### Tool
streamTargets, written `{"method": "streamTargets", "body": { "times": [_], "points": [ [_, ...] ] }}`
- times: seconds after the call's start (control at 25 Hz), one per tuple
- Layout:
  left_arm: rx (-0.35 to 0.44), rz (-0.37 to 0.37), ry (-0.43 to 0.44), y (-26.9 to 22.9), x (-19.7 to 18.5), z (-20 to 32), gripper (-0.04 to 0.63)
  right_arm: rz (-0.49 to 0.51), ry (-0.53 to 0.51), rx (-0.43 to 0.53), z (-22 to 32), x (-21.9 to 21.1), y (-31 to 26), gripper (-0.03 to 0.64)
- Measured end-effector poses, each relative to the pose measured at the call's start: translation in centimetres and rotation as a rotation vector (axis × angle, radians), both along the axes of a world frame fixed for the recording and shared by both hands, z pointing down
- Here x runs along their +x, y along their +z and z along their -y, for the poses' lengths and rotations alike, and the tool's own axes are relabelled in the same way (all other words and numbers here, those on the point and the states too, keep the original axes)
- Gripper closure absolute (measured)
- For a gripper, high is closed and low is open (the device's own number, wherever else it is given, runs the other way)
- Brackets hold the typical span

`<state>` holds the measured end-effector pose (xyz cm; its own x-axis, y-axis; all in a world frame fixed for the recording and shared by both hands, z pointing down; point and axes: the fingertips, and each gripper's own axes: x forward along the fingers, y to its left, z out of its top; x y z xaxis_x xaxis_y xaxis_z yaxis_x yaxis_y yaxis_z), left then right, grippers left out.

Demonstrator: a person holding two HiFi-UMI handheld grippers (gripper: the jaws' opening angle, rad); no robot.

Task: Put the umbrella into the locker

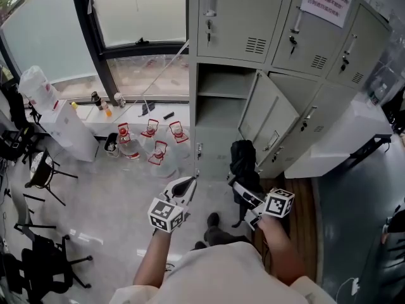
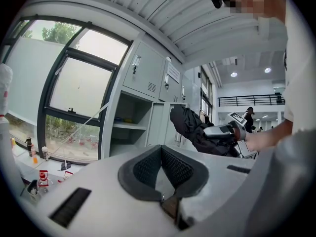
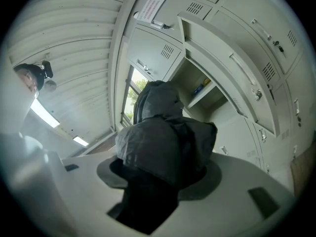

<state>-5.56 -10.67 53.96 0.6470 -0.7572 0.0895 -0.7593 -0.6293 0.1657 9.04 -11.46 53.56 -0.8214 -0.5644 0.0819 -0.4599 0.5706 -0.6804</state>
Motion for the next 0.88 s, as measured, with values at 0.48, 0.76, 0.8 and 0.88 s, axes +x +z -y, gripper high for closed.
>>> {"method": "streamTargets", "body": {
  "times": [0.48, 0.76, 0.8, 0.88],
  "points": [
    [-0.009, 0.010, -0.033, -0.3, -1.5, 5.9, 0.591, -0.087, 0.014, 0.069, 7.1, -2.3, 0.1, 0.368],
    [-0.004, 0.027, -0.025, -1.1, -0.8, 10.8, 0.591, -0.106, 0.013, 0.085, 12.6, -2.9, 0.1, 0.368],
    [-0.005, 0.032, -0.025, -1.1, -0.8, 11.4, 0.592, -0.115, 0.015, 0.090, 13.4, -2.9, 0.1, 0.368],
    [-0.006, 0.041, -0.029, -1.3, -0.9, 12.7, 0.591, -0.149, 0.016, 0.112, 14.8, -3.2, -0.1, 0.369]
  ]
}}
